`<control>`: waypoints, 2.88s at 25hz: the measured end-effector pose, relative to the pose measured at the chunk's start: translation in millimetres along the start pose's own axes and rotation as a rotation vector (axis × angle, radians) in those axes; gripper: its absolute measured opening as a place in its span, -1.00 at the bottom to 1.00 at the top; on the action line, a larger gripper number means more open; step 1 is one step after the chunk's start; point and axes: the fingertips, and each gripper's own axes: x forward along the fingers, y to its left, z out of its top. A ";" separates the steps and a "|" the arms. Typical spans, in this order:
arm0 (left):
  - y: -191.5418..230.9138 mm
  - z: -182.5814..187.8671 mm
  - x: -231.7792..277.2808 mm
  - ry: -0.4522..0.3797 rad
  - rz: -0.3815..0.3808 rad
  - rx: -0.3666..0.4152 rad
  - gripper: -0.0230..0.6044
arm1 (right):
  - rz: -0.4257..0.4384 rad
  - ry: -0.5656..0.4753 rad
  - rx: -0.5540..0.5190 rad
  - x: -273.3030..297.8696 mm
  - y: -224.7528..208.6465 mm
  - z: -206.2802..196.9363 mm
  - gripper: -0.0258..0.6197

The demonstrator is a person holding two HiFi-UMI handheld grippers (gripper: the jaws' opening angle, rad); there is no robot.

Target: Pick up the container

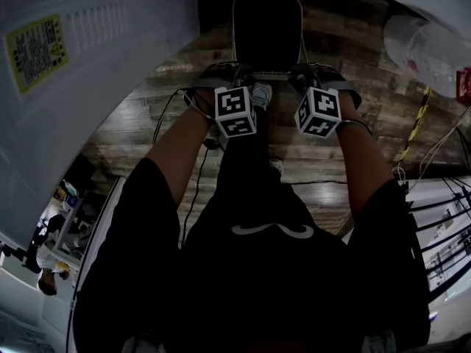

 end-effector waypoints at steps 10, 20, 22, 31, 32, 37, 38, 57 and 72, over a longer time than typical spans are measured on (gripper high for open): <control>0.8 0.9 -1.6 0.047 -0.118 -0.001 -0.57 | 0.122 0.037 -0.034 -1.2 1.7 0.5 -0.61; -4.1 -1.4 1.5 0.071 -0.123 0.003 -0.58 | 0.134 0.090 -0.056 6.4 10.8 -2.7 -0.63; -2.2 -0.8 0.5 0.060 -0.113 0.010 -0.59 | 0.136 0.100 -0.053 5.9 9.6 -3.2 -0.63; 12.8 6.2 -10.4 0.038 -0.081 0.013 -0.59 | 0.086 0.102 -0.075 -8.9 -9.3 1.2 -0.63; 15.4 7.0 -11.6 0.036 -0.078 0.011 -0.59 | 0.079 0.103 -0.079 -10.5 -12.3 1.7 -0.63; 31.6 10.7 -21.5 0.023 -0.045 -0.004 -0.58 | 0.059 0.100 -0.069 -20.8 -27.7 6.6 -0.64; 35.3 11.6 -23.3 0.025 -0.036 -0.002 -0.58 | 0.055 0.097 -0.060 -22.7 -31.0 7.5 -0.64; 44.3 26.1 -47.1 0.047 0.014 0.035 -0.64 | 0.006 0.065 -0.017 -53.4 -42.1 12.7 -0.64; -7.9 64.1 -127.9 0.050 -0.006 0.002 -0.64 | -0.004 0.064 -0.054 -139.5 7.3 29.6 -0.64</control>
